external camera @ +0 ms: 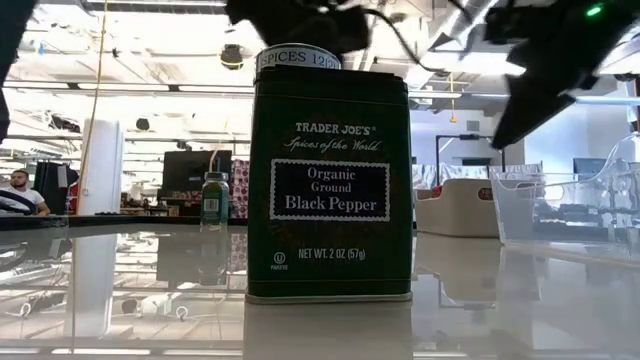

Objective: Sort spices by type
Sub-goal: Move the middle left black seasoning can to the center of the table

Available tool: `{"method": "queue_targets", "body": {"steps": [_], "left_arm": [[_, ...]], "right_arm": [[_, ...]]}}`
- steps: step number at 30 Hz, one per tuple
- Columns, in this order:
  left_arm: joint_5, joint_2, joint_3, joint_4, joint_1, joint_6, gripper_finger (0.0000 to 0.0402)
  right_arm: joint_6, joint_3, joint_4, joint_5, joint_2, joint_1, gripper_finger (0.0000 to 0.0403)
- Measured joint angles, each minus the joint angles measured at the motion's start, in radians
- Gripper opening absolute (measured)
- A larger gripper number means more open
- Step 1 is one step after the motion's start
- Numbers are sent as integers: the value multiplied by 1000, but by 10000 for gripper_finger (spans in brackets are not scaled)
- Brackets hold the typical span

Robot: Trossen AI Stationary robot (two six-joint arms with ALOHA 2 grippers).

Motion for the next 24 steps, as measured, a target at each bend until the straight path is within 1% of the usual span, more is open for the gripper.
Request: {"method": "queue_targets", "body": {"steps": [5,9,12,16,20,24], "left_arm": [[25,148,150,-29,-7,-1,117],[35,234,215,-47,-8,-20,118],[35,280,239,-47,-9,-40,138],[34,301,242,-48,-15,-40,162],[9,297,242,-44,-25,-42,165],[4,285,243,-45,-27,-37,165]], "right_arm": [[133,0,-95,21,-29,80,314],[207,0,-141,27,-41,122,314],[242,0,-173,30,-40,139,314],[256,0,-176,32,-40,141,314],[257,0,-176,33,-40,141,314],[257,0,-172,33,-40,141,314]]}}
